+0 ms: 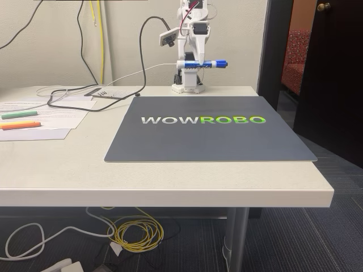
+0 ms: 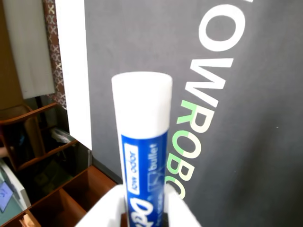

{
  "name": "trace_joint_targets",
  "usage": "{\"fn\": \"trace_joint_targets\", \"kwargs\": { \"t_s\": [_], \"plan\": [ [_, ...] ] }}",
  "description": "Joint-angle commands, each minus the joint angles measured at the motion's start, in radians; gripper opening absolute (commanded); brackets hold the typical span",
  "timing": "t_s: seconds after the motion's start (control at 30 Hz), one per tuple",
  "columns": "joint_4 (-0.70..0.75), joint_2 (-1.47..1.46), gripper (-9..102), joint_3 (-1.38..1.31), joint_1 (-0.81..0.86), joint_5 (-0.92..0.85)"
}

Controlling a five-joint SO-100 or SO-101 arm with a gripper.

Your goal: Pick up the blue marker.

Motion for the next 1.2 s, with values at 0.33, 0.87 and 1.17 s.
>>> {"fn": "trace_joint_targets", "kwargs": {
  "t_s": [0.33,0.87,1.17],
  "plan": [
    [-0.31,0.268,1,0.367,-0.014,0.029],
    [-0.336,0.302,1,0.385,0.009,0.029],
    [-0.383,0.367,1,0.449,0.044,0.031]
  ]
}}
